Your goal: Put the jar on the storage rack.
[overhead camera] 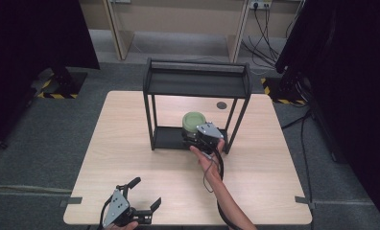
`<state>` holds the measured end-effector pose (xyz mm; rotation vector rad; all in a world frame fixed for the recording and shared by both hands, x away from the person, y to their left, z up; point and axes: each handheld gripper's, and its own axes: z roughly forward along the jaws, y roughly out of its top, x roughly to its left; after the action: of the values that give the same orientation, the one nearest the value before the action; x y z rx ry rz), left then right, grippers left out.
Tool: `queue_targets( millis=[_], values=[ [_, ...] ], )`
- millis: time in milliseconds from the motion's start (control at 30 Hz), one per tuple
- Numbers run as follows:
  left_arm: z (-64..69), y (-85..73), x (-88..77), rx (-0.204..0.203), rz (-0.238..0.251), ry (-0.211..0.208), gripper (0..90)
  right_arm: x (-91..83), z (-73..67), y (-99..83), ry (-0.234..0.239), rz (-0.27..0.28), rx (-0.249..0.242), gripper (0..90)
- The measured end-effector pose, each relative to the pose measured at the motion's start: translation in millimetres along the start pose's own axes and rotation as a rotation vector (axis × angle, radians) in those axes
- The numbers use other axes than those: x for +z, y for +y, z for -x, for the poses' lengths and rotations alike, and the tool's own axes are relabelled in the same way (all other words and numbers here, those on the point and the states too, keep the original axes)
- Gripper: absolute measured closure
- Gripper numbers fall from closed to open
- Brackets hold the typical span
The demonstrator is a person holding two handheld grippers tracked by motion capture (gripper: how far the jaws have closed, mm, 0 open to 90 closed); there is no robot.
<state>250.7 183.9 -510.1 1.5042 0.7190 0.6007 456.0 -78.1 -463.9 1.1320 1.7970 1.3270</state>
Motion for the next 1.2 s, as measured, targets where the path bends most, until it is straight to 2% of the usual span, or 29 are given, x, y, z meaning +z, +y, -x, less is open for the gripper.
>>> queue_targets(
  millis=[567,767,867,1000,1200],
  values=[
    [0.0,0.4,-0.4,0.003,0.001,0.0,0.0,10.7,-1.0,-1.3,-0.015,-0.014,0.002,11.5],
    [0.2,0.3,-0.3,0.003,0.001,-0.001,0.0,10.9,2.9,-3.6,-0.002,-0.004,0.023,11.5],
    [0.3,0.3,-0.2,0.002,0.0,0.0,0.0,11.2,3.7,-3.8,0.005,-0.005,0.015,11.2],
    [0.3,0.2,-0.2,0.002,0.001,0.0,0.1,8.7,5.5,-4.2,0.004,-0.002,0.027,4.5],
    [0.5,-0.1,0.3,0.003,0.0,0.0,0.0,0.0,6.8,-3.6,0.023,0.003,0.061,2.0]
  ],
)
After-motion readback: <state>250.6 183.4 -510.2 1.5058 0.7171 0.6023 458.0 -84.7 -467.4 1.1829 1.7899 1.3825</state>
